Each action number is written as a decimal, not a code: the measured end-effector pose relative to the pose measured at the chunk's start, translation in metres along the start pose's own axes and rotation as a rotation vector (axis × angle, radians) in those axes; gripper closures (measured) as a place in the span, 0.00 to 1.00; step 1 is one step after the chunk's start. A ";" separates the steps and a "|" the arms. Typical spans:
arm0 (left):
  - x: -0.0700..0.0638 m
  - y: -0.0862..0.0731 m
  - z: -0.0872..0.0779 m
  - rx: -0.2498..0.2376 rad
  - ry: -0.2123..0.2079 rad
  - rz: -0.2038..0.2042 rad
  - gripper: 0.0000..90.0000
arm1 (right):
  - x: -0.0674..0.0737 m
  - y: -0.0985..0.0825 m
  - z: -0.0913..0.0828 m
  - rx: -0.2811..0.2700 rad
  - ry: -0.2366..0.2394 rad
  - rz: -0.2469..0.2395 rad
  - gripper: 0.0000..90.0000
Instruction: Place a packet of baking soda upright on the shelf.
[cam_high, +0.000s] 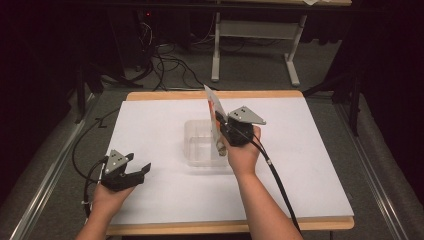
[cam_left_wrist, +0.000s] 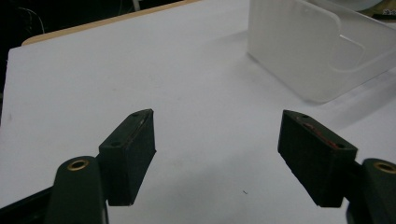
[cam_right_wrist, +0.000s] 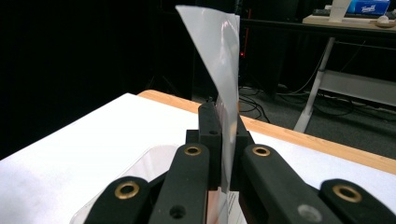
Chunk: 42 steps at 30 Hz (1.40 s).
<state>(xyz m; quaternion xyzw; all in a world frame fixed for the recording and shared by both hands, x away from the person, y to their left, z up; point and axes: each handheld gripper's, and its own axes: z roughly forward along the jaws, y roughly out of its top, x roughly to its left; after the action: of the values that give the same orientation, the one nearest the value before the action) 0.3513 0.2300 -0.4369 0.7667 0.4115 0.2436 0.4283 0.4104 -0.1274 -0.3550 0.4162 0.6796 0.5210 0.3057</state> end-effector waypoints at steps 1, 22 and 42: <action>0.000 0.000 0.000 0.001 0.000 0.001 0.31 | 0.000 0.000 0.000 0.002 -0.004 0.000 1.00; 0.000 0.000 0.001 0.003 -0.001 0.000 0.31 | -0.001 -0.018 0.002 0.008 0.005 0.009 1.00; 0.000 0.000 0.001 0.008 0.000 0.001 0.31 | -0.002 -0.029 -0.005 0.018 0.000 0.019 1.00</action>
<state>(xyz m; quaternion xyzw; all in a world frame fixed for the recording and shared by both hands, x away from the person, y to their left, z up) 0.3521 0.2296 -0.4378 0.7686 0.4120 0.2423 0.4252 0.3996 -0.1351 -0.3817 0.4254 0.6805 0.5176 0.2968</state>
